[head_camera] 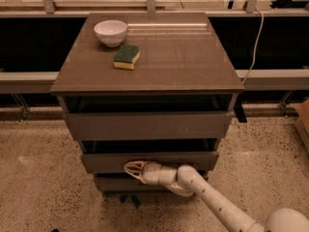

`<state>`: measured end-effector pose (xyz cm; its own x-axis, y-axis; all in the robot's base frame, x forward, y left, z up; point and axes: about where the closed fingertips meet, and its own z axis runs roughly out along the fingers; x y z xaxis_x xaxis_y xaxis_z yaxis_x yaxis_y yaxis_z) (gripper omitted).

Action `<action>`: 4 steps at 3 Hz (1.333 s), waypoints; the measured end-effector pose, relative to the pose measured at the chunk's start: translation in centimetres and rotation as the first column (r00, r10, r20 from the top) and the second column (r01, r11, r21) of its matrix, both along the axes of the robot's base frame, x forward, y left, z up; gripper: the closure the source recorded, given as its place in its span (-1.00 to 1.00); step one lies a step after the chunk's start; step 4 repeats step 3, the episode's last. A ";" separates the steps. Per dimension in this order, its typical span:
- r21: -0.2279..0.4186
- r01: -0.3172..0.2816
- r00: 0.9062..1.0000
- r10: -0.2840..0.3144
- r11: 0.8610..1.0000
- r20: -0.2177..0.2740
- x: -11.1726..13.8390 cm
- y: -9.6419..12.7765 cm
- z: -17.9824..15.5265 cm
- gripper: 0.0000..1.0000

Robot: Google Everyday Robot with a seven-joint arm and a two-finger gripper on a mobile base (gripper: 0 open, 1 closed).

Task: Close middle drawer

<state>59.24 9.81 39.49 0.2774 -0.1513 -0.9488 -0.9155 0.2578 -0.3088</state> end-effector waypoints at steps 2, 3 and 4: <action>-0.025 -0.023 1.000 0.023 0.999 -0.005 -1.6 -1.8 -0.8 1.00; -0.013 -0.053 0.997 0.053 0.998 -0.053 -7.6 -1.8 -0.8 1.00; -0.013 -0.053 0.997 0.053 0.998 -0.053 -7.6 -1.8 -0.8 1.00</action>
Offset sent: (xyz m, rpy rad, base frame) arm -0.0875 -0.0186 -0.0084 -0.0617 0.0074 0.1268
